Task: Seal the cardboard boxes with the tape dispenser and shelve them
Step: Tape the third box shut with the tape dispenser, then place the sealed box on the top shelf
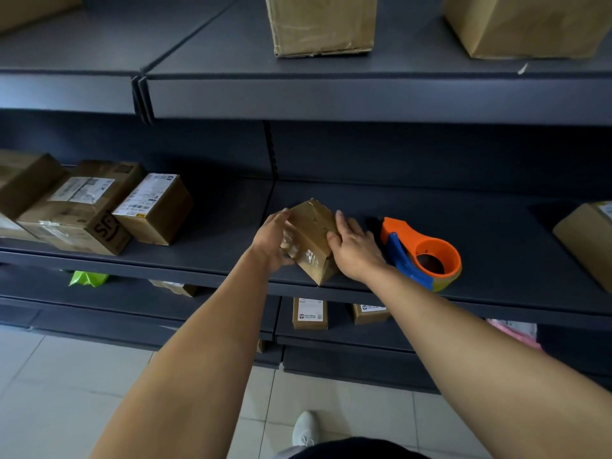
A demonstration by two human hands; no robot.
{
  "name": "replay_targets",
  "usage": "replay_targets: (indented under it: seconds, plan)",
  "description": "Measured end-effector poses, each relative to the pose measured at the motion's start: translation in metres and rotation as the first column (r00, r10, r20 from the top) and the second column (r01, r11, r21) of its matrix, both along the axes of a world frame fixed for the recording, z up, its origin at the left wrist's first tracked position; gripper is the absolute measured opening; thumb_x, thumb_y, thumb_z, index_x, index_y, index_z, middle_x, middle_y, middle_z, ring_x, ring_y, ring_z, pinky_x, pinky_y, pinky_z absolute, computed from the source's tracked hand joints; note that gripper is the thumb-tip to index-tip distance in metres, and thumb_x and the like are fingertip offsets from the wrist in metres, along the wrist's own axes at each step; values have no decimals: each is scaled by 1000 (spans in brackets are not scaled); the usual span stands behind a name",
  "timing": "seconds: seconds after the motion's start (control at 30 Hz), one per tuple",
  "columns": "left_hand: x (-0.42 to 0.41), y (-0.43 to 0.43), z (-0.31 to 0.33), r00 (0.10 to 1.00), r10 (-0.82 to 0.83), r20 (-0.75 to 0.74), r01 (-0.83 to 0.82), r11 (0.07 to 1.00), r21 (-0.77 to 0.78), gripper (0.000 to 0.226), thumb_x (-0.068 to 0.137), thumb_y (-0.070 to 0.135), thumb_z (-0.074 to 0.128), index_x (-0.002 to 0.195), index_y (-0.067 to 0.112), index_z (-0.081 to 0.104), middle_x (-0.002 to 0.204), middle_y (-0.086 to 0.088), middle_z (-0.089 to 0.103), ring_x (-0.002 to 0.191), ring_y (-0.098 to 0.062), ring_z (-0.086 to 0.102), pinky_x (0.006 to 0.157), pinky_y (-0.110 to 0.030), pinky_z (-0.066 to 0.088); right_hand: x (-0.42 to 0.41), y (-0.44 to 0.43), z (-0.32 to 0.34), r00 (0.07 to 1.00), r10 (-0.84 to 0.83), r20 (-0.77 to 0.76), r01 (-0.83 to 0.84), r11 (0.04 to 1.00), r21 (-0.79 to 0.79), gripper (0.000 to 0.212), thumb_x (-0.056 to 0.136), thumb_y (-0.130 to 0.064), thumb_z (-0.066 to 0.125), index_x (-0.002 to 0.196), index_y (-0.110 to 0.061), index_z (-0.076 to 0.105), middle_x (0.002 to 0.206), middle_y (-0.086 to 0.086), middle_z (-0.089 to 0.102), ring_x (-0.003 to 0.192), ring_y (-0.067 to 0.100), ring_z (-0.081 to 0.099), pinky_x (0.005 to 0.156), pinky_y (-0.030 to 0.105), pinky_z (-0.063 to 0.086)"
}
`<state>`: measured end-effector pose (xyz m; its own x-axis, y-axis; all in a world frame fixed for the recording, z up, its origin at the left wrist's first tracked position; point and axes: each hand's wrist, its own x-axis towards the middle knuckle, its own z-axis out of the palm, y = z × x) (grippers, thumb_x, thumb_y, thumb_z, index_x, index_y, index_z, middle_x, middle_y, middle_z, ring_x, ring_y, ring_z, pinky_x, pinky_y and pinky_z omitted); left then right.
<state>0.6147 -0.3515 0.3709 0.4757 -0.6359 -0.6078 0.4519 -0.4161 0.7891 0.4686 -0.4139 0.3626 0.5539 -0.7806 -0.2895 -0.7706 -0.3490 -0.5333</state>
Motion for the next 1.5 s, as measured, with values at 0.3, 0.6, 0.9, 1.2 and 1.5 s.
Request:
replay_targets:
  seconds: [0.3, 0.6, 0.9, 1.2, 1.5]
  plan:
    - [-3, -9, -12, 987, 150, 51, -140, 979, -151, 22, 98, 35, 46, 95, 16, 56, 81, 0, 52, 71, -15, 47, 62, -28, 36, -6, -9, 2, 945, -305, 118, 240, 892, 384, 52, 103, -43, 23, 140, -13, 45, 145, 15, 44, 131, 30, 44, 106, 35, 36]
    - [-35, 1, -19, 999, 28, -42, -36, 977, -208, 51, 101, 48, 34, 134, 15, 54, 117, -7, 68, 98, -19, 68, 72, -31, 55, -10, 8, -13, 601, -742, 298, 343, 575, 743, 42, 102, -42, 34, 130, -16, 54, 128, 1, 58, 108, 17, 53, 88, 28, 36]
    - [-56, 12, 1, 1000, 22, -6, -22, 969, -246, 45, 101, 48, 33, 127, 19, 56, 104, -1, 70, 89, -13, 69, 65, -26, 54, -24, 22, 7, 527, -784, 328, 293, 530, 796, 43, 100, -45, 38, 124, -16, 59, 117, 2, 66, 98, 16, 62, 80, 29, 49]
    - [-81, 41, 30, 991, 70, 114, -25, 935, -354, 44, 102, 41, 35, 137, 18, 50, 108, 8, 67, 104, -9, 63, 93, -29, 48, -43, 39, 42, 562, -749, 351, 316, 586, 746, 60, 96, -57, 36, 139, -16, 46, 139, 1, 50, 126, 23, 47, 107, 39, 36]
    - [-119, 69, 70, 977, -47, 207, 129, 907, -401, 33, 102, 40, 36, 107, 28, 66, 101, 9, 73, 100, -8, 66, 88, -27, 49, -84, 75, 71, 447, -750, 488, 351, 649, 675, 50, 98, -54, 34, 119, -14, 56, 112, 4, 62, 110, 22, 55, 101, 39, 42]
